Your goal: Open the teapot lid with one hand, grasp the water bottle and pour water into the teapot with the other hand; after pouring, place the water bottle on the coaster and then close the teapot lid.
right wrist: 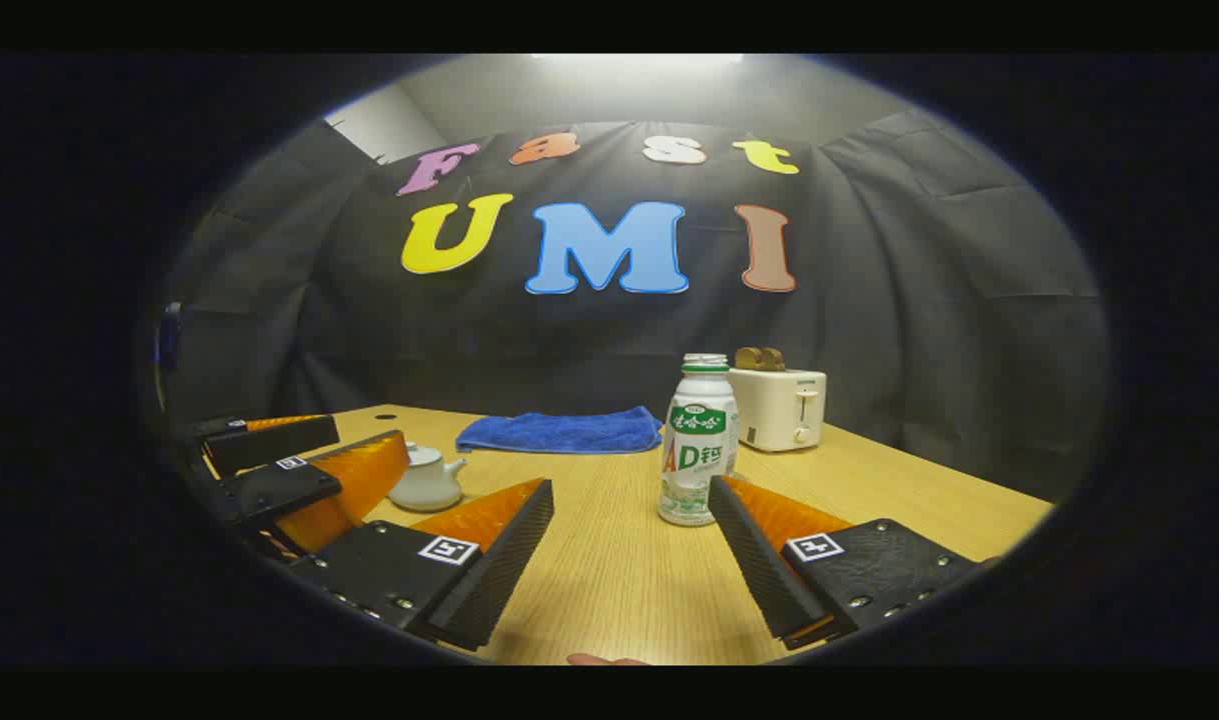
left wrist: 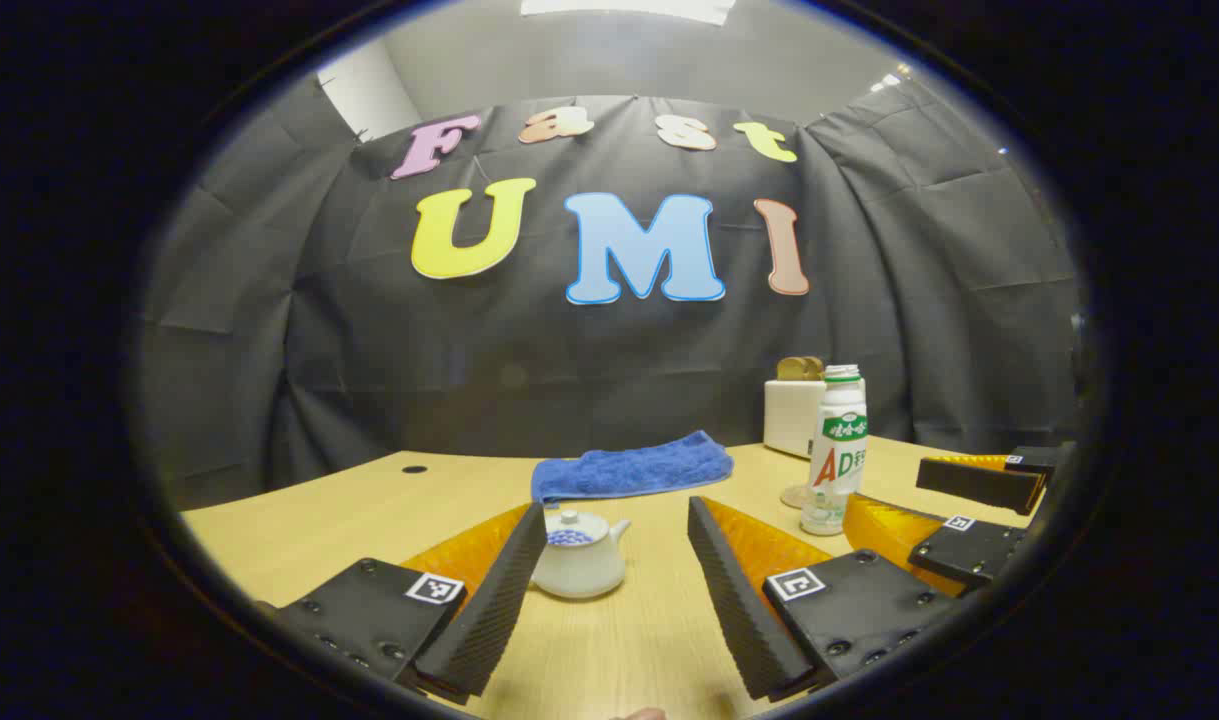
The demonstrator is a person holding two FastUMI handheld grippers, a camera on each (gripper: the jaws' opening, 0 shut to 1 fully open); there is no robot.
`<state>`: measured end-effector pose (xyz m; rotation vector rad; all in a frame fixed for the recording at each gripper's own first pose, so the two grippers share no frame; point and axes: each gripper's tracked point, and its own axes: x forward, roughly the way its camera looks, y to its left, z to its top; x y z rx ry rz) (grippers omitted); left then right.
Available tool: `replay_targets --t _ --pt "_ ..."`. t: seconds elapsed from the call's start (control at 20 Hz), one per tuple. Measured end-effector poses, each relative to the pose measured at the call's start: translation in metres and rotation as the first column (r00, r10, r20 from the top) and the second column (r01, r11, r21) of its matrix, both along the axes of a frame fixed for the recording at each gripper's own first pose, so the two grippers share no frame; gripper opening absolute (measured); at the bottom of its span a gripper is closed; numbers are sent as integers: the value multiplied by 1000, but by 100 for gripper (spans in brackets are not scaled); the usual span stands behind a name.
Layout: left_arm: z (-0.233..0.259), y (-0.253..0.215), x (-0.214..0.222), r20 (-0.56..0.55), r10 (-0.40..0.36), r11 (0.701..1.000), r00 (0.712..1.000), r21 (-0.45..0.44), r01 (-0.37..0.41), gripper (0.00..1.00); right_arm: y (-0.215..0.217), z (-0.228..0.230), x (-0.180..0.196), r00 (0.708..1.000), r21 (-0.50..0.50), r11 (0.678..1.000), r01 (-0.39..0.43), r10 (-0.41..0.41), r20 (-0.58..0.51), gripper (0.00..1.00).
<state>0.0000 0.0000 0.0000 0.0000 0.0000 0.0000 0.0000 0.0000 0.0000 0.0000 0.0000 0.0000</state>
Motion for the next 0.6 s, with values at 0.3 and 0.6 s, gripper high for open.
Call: replay_targets --t 0.3,0.6 --pt "-4 3 1 -18 -16 1000 1000 -7 16 97 -5 9 4 999 -24 1000 15 -14 29 96" --pt "-9 9 5 -28 -10 1000 1000 -15 9 99 -4 6 5 1000 -36 999 6 -5 18 96"
